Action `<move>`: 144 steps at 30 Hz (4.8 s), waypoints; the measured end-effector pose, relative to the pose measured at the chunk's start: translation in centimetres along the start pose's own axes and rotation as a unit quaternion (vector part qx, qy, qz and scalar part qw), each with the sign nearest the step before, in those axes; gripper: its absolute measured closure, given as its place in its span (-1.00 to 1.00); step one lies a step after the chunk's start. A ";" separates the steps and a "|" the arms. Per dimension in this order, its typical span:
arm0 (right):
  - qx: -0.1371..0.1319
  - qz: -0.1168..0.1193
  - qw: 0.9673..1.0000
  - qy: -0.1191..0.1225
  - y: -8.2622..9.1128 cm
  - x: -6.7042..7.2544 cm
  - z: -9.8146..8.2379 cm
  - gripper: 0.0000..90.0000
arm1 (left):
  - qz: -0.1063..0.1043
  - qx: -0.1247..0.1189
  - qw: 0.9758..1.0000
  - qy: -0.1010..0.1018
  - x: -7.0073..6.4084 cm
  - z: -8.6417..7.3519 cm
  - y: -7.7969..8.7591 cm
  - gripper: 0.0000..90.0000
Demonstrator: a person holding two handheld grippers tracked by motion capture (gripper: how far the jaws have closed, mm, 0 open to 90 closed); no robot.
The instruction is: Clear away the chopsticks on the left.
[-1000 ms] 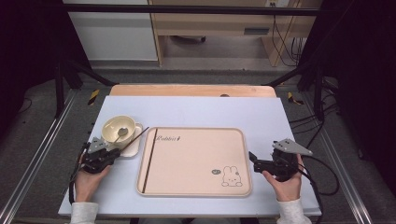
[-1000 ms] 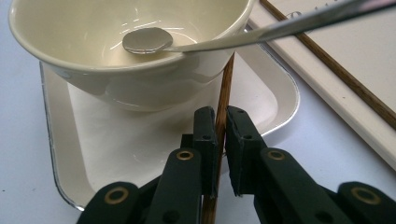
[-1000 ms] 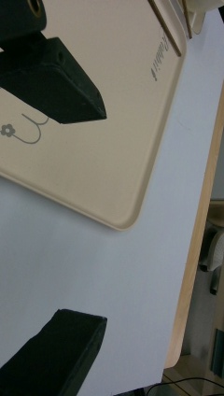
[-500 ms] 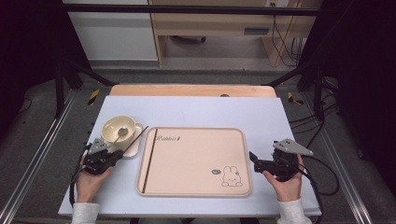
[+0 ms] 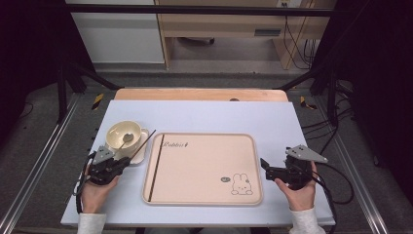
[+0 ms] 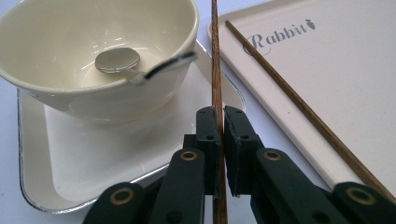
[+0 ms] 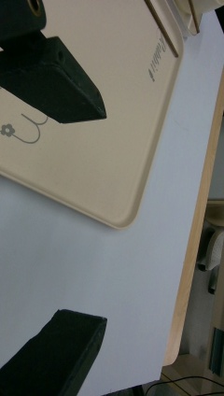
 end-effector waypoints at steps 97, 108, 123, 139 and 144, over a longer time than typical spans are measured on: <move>-0.004 0.005 1.000 -0.001 0.0 0.3 0.1 -0.94 | 0.083 -0.076 0.985 0.135 -9.3 3.2 2.3 0.89; -0.003 0.004 1.000 0.000 -0.1 0.4 0.0 -0.94 | 0.101 -0.068 0.981 0.152 -10.5 2.3 1.3 0.89; 0.001 0.007 1.000 -0.001 -0.3 0.5 -0.1 -0.94 | 0.116 -0.043 0.978 0.170 -11.6 0.9 -0.8 0.89; 0.002 0.007 1.000 0.000 -0.2 0.5 -0.1 -0.94 | 0.127 -0.013 0.976 0.176 -11.7 0.2 -2.0 0.89; 0.002 0.006 1.000 0.004 -0.3 0.4 -0.1 -0.94 | 0.131 -0.002 0.976 0.173 -11.8 0.0 -2.1 0.89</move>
Point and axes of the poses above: each handheld gripper's, and its own axes: y roughly backward along the jaws, z roughly out of its top, x roughly to its left, the point moved 7 cm from there along -y, roughly forward along the jaws, and after that the axes turned 13 degrees about z, right-handed, at the moved point
